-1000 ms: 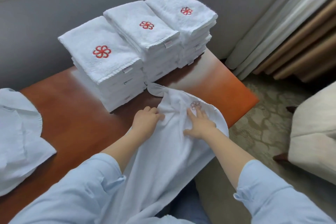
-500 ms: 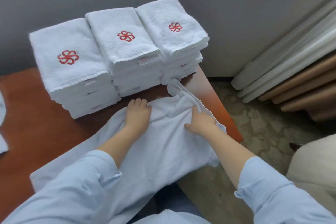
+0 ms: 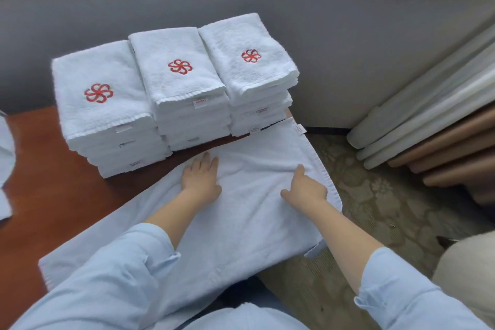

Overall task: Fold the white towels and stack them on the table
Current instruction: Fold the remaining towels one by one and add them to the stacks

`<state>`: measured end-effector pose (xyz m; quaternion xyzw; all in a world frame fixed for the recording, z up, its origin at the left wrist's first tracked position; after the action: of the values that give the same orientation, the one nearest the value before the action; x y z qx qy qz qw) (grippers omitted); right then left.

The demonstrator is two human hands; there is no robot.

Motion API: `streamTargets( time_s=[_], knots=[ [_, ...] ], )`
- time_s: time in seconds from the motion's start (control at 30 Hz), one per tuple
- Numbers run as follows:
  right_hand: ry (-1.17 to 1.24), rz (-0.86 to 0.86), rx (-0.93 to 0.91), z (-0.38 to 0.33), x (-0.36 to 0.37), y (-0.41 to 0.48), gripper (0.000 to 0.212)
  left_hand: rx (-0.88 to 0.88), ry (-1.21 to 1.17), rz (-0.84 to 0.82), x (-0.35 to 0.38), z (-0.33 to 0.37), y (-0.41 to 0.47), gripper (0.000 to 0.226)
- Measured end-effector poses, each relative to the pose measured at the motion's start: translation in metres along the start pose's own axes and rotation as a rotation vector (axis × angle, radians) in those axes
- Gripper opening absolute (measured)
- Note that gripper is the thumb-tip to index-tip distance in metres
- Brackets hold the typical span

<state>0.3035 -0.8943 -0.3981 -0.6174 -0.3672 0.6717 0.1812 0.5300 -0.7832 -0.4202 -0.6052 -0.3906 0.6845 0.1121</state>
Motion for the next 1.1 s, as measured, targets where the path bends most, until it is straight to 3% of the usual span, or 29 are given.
streamTargets(
  time_s=[0.1,0.2,0.5,0.8,0.97,1.1],
  knots=[
    [0.07,0.075,-0.251,-0.02,0.003,-0.009,0.067,0.073,-0.041,0.045,0.009,-0.011,-0.009,0.077],
    [0.066,0.024,-0.466,-0.058,0.008,-0.018,0.066,0.077,-0.103,0.125,0.023,-0.031,-0.028,0.074],
    [-0.053,-0.021,-0.899,-0.188,0.048,-0.058,0.057,-0.133,-0.318,0.277,0.084,-0.111,-0.106,0.062],
    [-0.278,0.053,-1.11,-0.266,0.098,-0.089,0.045,-0.404,-0.425,0.209,0.152,-0.172,-0.171,0.049],
    [-0.493,-0.068,-1.059,-0.286,0.127,-0.094,0.047,-0.381,-0.475,0.132,0.174,-0.186,-0.176,0.069],
    [-0.508,-0.092,-1.068,-0.297,0.134,-0.091,0.057,-0.356,-0.503,0.034,0.175,-0.211,-0.167,0.076]
  ],
)
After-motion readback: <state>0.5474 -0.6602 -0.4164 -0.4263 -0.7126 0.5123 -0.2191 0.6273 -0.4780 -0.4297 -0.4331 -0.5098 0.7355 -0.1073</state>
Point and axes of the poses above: each hand's wrist, its own y-axis towards the middle knuckle, its own x-axis out of the palm, z = x × y, the point moved 1 cm from there along y, towards the middle knuckle, and after that the axes turned 10 degrees about -z, right-handed, at the moved point
